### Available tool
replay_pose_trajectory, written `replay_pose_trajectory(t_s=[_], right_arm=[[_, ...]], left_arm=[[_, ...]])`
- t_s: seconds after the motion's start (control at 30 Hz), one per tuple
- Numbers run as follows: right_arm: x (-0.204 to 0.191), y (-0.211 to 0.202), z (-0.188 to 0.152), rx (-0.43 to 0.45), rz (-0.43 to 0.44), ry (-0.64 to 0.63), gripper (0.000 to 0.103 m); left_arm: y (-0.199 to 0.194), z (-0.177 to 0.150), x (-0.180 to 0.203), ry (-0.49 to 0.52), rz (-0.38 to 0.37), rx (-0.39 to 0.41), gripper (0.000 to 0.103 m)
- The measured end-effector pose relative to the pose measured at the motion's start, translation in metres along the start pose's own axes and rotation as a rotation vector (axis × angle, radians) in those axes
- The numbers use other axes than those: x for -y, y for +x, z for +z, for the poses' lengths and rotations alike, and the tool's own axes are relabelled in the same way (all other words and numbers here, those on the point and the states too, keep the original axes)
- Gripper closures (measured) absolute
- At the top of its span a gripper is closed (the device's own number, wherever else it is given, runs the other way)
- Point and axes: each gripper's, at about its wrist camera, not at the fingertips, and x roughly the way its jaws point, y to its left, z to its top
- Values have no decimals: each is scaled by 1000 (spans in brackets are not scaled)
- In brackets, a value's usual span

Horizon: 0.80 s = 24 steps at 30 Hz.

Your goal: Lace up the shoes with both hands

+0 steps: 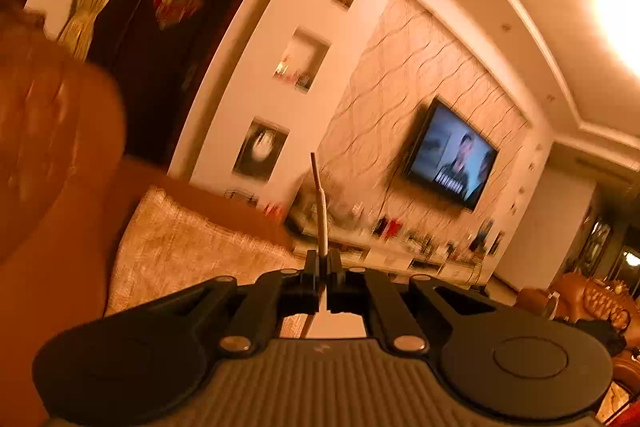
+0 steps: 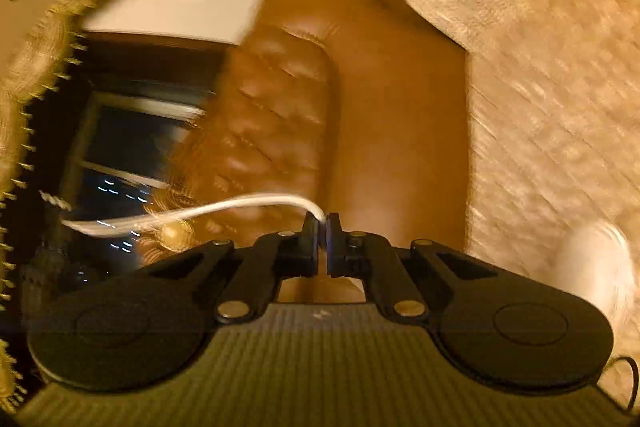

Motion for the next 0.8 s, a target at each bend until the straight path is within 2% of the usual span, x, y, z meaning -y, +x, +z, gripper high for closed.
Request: replay_pose_trajectory(t_s=[0.07, 0.17, 0.23, 0.3, 0.33, 0.4, 0.47, 0.5, 0.57, 0.6, 0.63, 0.73, 0.8], right_arm=[[-15, -6, 3, 9, 47, -24, 97], [-30, -9, 4, 1, 111, -36, 97], [-37, -9, 5, -2, 160, -25, 97], [-44, -10, 6, -4, 207, -16, 97], [-49, -11, 7, 2, 225, -27, 97], [-59, -13, 10, 10, 241, -57, 97], [-66, -15, 11, 13, 243, -90, 97], [-65, -14, 11, 8, 240, -90, 97], [-62, -15, 10, 3, 217, -85, 97], [-59, -16, 9, 2, 215, -74, 97], [-56, -18, 8, 1, 214, -64, 97], [-53, -19, 6, 0, 211, -55, 97], [-53, -20, 5, -2, 209, -60, 97]], left_arm=[[-4, -8, -10, -55, 28, -11, 101], [-10, -11, -28, -124, 64, 32, 101], [-14, -2, -35, -135, 62, 78, 101], [-14, 4, -35, -100, 64, 81, 100], [-12, 4, -34, -75, 63, 57, 100], [2, -7, -32, -23, 41, -44, 92], [21, -30, -32, 25, -13, -185, 53], [32, -45, -33, 49, -37, -264, 51], [51, -77, -33, 92, -53, -394, 52], [59, -91, -33, 103, -31, -436, 54], [65, -100, -34, 104, 0, -457, 58], [76, -117, -38, 99, 78, -479, 59], [81, -119, -39, 110, 114, -481, 71]])
